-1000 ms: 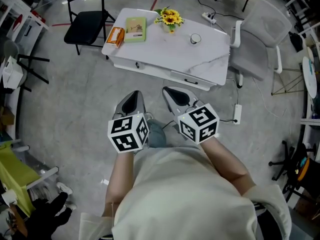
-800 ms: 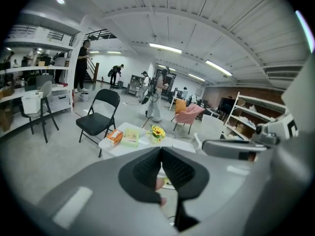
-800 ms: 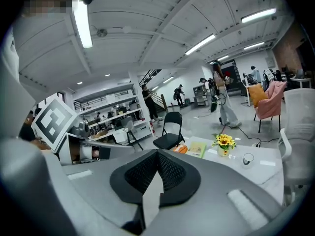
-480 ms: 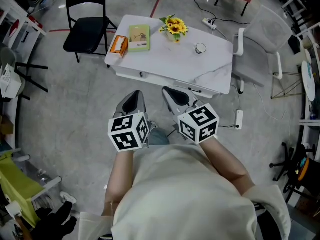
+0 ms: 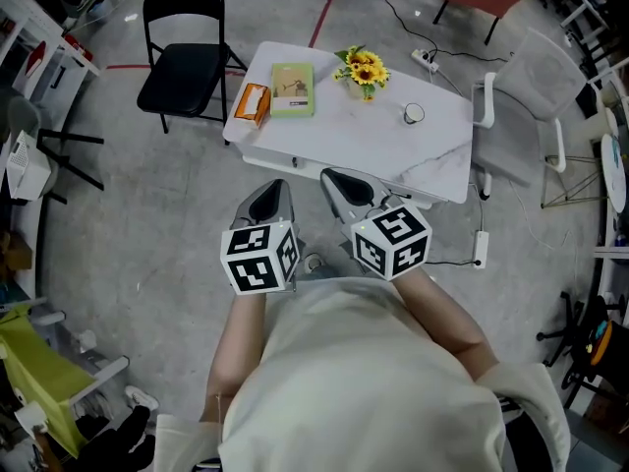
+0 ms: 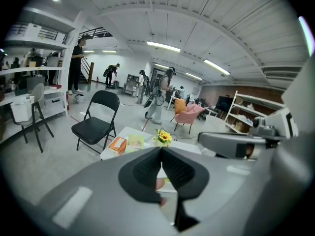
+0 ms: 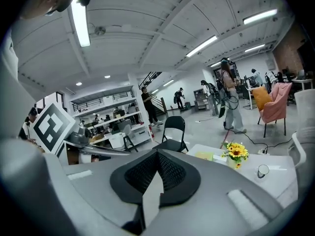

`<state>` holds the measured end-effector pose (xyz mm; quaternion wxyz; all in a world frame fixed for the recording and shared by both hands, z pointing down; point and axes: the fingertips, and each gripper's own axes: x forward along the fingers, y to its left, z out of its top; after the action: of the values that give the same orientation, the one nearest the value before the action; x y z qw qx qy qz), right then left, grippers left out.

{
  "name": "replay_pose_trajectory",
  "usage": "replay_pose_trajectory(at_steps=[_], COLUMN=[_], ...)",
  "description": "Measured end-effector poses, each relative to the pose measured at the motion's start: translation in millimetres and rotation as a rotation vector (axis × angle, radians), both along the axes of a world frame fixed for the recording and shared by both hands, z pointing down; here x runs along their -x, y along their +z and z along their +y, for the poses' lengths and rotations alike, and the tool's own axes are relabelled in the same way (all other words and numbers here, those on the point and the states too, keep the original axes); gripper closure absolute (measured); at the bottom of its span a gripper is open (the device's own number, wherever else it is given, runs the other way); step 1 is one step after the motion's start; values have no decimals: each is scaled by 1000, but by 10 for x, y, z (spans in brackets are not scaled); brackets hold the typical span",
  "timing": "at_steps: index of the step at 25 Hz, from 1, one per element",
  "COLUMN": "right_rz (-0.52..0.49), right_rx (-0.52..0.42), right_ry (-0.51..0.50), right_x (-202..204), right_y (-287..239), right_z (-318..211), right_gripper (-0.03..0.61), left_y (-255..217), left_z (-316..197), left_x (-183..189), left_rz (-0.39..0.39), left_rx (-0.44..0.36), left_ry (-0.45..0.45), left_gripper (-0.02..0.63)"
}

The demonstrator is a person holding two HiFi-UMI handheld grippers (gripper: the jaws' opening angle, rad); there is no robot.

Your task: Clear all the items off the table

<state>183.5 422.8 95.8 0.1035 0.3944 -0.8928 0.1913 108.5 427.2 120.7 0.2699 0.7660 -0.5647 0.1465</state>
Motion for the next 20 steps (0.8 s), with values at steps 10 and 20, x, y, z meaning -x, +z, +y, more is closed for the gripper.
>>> replay_pose_trajectory(at_steps=[10, 20], right_rz=[12, 12], right_rx=[3, 28], right_ry=[7, 1], right_x=[95, 150], right_y=[-37, 78], right_z=[-154, -349], right_gripper=[581, 581], left_y=[-7, 81], left_z=[-202, -352], left_x=[170, 241], left_rz=[9, 2], left_rx=[7, 28], left_ry=[-23, -36], left_gripper=[604, 604])
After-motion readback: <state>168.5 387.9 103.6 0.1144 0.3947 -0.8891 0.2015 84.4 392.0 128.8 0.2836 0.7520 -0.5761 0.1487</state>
